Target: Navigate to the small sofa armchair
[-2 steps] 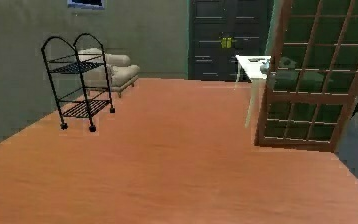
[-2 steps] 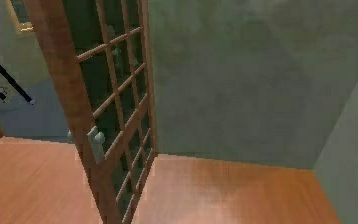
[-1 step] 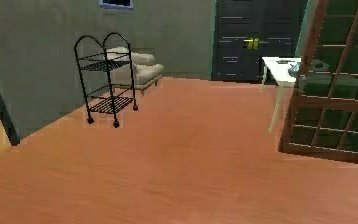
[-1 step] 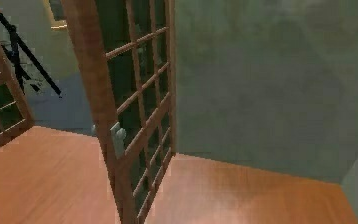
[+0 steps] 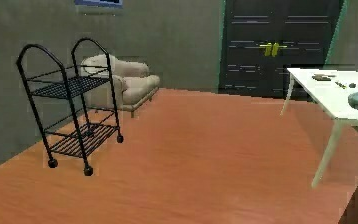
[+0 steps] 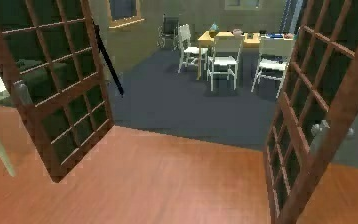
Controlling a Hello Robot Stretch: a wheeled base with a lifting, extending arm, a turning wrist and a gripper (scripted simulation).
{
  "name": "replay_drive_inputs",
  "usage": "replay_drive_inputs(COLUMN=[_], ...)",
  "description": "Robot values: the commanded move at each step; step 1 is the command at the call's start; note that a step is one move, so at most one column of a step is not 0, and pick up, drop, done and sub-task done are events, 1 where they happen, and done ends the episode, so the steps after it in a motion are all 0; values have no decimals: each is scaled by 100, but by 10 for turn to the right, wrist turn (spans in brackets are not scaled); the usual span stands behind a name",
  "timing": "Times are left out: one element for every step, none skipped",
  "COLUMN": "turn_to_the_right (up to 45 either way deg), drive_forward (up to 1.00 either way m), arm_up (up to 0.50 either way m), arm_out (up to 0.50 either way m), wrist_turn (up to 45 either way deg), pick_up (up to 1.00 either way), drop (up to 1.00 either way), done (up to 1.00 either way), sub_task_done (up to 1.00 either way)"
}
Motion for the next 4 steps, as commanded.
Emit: replay_drive_inputs(turn_to_the_right=[0,-30,0,-120], drive_forward=[100,0,100,0], arm_up=[0,0,0,0], arm_out=[0,0,0,0], wrist_turn=[0,0,0,0], pick_up=[0,0,0,0], drop=[0,0,0,0], done=[0,0,0,0], sub_task_done=[0,0,0,0])
